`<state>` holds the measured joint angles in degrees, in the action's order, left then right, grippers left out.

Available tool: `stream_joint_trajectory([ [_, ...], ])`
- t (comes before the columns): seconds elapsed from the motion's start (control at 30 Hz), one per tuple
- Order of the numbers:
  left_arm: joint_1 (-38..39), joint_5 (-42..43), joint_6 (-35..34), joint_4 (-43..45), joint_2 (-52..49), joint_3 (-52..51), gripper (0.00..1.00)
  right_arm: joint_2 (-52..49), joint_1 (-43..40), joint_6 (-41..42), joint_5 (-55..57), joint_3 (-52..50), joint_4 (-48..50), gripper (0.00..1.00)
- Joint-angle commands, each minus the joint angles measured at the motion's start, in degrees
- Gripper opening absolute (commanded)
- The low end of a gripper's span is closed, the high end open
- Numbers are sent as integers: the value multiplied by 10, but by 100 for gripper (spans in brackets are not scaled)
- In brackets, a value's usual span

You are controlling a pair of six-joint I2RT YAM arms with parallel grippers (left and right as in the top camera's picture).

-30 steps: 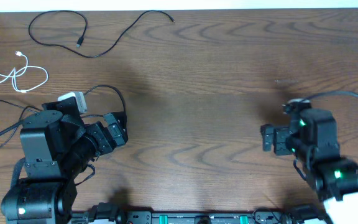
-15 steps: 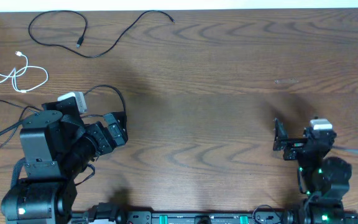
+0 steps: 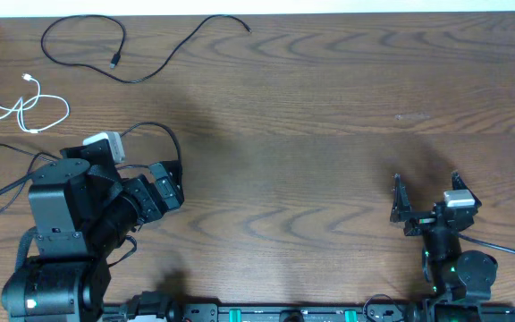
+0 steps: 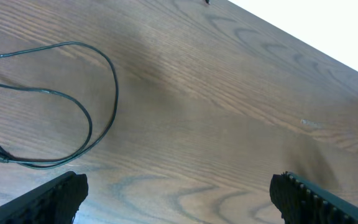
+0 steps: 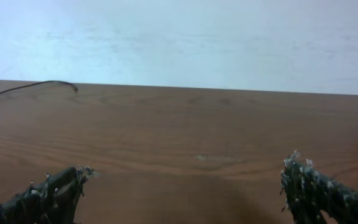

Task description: Untangle cables

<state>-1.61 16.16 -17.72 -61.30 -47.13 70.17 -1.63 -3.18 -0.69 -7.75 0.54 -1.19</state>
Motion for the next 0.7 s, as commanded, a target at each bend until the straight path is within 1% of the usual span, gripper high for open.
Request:
stream_joint_trajectory([
  [0.0, 0, -4, 12, 0, 0, 8, 99, 11, 2, -7, 19, -2, -16, 99],
  [0.03, 0, -4, 12, 0, 0, 8, 99, 11, 2, -7, 24, -2, -28, 99],
  [0.67, 0, -4, 12, 0, 0, 8, 99, 14, 32, -2, 68, -2, -34, 99],
])
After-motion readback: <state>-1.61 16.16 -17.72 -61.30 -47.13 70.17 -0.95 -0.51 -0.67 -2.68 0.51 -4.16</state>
